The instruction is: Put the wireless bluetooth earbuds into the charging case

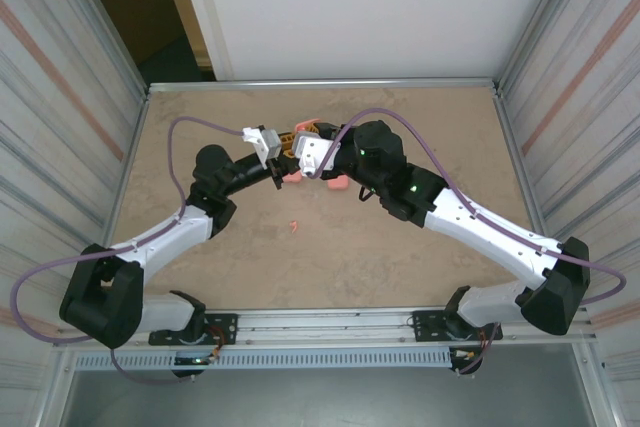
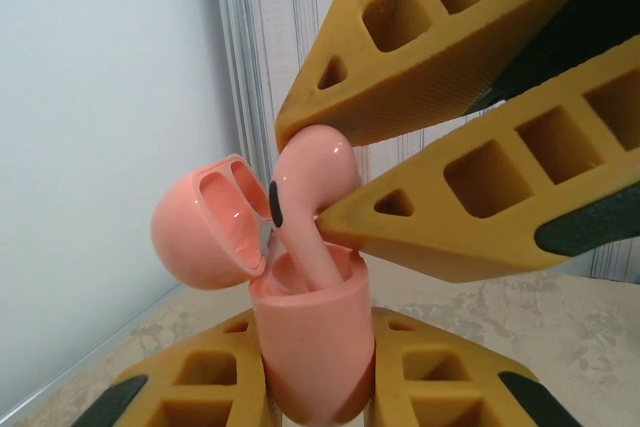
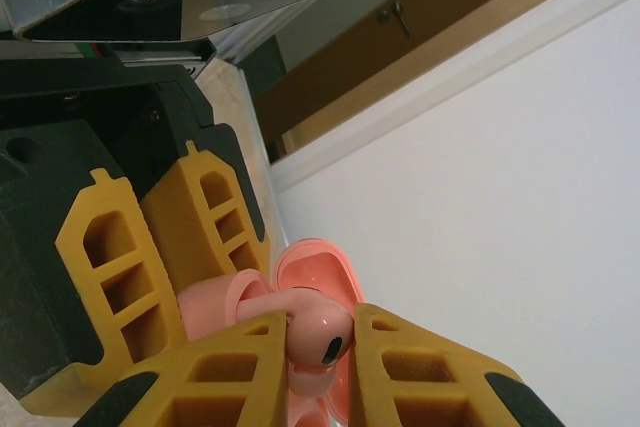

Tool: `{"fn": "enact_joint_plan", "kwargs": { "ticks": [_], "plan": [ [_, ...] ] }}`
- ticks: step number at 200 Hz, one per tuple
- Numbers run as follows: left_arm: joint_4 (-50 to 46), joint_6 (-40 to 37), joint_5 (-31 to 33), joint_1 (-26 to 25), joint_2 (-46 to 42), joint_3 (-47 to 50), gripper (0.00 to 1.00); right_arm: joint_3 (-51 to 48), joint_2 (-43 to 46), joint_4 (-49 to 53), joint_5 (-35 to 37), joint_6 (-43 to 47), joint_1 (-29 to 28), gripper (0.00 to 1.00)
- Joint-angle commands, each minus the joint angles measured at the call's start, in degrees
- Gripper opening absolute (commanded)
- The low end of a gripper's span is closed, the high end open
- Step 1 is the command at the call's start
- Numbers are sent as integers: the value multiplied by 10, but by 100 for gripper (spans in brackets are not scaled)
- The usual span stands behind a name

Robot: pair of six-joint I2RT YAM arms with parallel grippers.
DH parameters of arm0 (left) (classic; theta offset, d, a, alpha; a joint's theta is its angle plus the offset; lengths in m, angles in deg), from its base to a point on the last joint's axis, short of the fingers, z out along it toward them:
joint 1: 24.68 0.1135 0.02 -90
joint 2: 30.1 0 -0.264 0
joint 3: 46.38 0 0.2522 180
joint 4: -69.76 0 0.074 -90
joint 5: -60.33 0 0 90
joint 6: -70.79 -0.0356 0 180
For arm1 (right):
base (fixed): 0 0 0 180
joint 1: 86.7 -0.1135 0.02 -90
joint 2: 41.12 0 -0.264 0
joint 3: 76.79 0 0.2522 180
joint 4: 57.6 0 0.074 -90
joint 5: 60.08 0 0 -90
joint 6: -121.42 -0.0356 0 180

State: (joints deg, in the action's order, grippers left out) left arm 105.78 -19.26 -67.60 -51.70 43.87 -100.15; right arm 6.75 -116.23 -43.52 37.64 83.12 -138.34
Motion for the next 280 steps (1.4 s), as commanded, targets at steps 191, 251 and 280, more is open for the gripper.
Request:
{"fn": "enact_joint_plan", "kwargs": {
  "ticks": [191, 251, 280],
  "plan": [
    [-6, -48, 24, -11, -10, -14, 0, 32, -23, 4, 24, -31, 2, 17],
    [-10, -53, 32, -13, -9, -15, 0, 35, -26, 7, 36, -42, 2, 17],
    [-17, -60, 34, -16, -9, -17, 0, 41, -32, 6, 38, -45, 3, 17]
  ]
}}
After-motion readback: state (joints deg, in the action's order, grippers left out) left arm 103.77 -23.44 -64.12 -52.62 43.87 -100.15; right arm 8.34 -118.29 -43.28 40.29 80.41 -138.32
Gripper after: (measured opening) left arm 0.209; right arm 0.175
